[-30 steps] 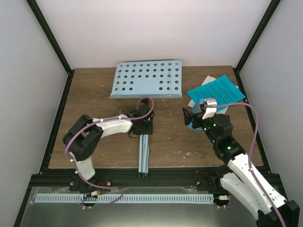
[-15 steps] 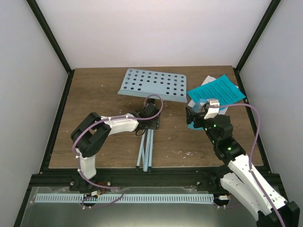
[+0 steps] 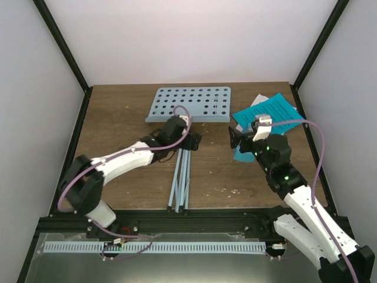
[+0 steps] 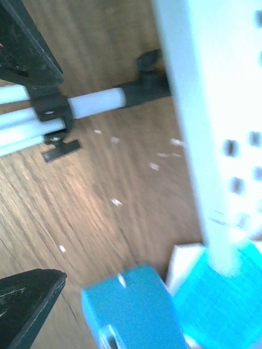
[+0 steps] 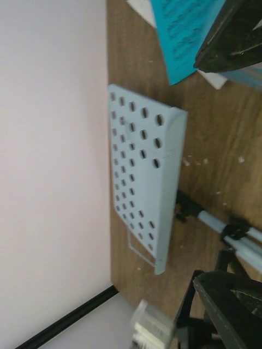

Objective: Pack up the instrument practice props

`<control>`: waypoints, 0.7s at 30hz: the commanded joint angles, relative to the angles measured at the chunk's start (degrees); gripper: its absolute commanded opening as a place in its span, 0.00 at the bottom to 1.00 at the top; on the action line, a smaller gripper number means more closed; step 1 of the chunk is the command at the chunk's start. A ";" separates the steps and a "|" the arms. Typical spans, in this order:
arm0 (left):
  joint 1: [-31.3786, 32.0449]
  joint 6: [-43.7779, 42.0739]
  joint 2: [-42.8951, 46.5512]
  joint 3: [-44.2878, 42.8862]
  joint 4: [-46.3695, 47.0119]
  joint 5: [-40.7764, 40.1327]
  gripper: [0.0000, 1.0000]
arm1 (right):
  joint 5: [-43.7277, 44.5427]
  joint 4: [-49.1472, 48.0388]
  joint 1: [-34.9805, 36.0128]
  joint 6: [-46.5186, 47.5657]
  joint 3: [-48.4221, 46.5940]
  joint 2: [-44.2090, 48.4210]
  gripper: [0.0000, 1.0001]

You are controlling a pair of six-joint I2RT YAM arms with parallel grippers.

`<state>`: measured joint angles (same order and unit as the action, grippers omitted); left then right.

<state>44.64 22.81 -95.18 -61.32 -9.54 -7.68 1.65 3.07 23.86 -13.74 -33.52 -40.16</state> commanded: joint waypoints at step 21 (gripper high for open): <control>-54.16 -7.03 36.76 40.85 28.69 -0.50 0.95 | -15.90 -11.56 -47.42 -8.55 5.07 -13.58 1.00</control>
<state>-9.69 19.40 -58.30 -27.11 5.72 -0.38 -15.68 3.73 -22.85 -18.94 -37.15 -54.15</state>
